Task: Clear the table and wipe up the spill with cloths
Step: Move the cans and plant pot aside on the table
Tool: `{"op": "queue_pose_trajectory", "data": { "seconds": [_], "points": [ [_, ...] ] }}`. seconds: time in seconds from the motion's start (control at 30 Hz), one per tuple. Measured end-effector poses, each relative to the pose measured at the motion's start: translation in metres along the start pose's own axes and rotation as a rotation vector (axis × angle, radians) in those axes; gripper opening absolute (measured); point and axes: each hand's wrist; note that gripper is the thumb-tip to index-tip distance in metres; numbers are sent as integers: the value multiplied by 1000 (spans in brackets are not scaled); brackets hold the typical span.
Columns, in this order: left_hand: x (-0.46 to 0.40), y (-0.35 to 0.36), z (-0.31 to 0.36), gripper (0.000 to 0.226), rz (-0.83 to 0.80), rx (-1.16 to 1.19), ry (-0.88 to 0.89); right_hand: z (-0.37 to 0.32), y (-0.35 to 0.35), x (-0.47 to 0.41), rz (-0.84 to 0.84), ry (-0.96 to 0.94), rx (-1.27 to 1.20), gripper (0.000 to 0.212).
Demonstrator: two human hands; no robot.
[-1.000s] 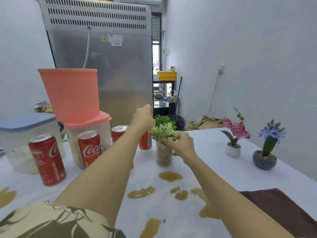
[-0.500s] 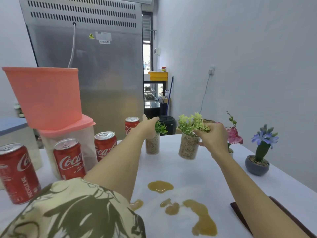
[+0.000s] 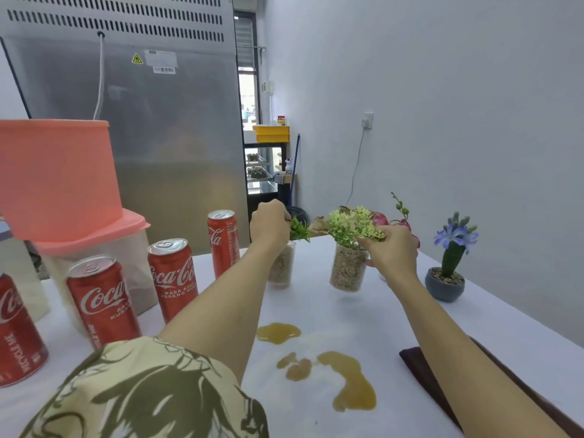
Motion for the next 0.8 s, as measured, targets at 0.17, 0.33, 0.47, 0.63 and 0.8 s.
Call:
{"op": "queue_pose_trajectory", "data": {
  "seconds": [0.17, 0.33, 0.47, 0.63, 0.8],
  "points": [
    [-11, 0, 48, 17, 6, 151, 62, 5, -30, 5, 71, 14, 77, 19],
    [-4, 14, 101, 16, -42, 280, 157, 18, -61, 18, 149, 33, 147, 26],
    [11, 35, 119, 15, -89, 395, 76, 33, -77, 24, 191, 66, 199, 19],
    [25, 52, 124, 5, -214, 513, 15, 52, -85, 25, 248, 99, 201, 30],
    [26, 51, 119, 15, -373, 553, -16, 51, -86, 24, 218, 77, 217, 9]
  ]
}}
Point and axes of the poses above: each hand's wrist, its own x-axis away from the middle knuckle, its own y-axis out of the palm, z = x × y, and after that the axes turned 10 degrees about y, right-handed
